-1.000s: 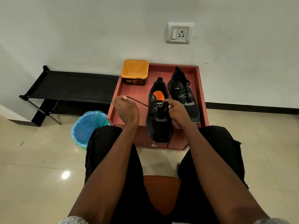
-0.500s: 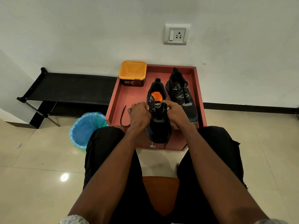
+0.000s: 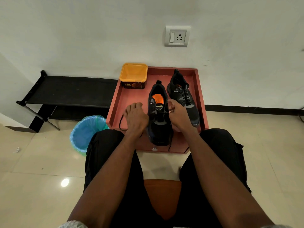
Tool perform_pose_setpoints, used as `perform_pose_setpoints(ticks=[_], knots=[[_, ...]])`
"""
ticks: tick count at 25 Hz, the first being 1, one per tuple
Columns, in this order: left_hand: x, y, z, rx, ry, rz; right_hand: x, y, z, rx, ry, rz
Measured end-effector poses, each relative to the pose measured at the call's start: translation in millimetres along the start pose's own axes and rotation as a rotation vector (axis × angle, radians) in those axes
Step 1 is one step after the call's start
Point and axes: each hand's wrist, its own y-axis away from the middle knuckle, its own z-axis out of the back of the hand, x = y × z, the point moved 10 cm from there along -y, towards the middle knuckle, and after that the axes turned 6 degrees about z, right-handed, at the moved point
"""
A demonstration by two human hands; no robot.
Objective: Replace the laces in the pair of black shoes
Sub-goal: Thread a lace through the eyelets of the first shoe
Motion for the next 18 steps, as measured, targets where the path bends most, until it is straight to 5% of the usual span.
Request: perform_pose_setpoints(ticks=[4, 12, 18], knots=[[-17.8, -1.9, -32.5, 0.203, 0.074, -0.085, -21.9, 2.0, -6.3, 0.095, 0.135, -0.142], [-5.3, 1.1, -32.1, 0.246, 0.373, 0.088, -27.6, 1.3, -3.4, 0.068, 0.16, -0.171], [3.3, 0.7, -28.6, 0.214, 0.377, 0.138, -29.1, 2.4, -1.4, 0.023, 0.054, -0.206]])
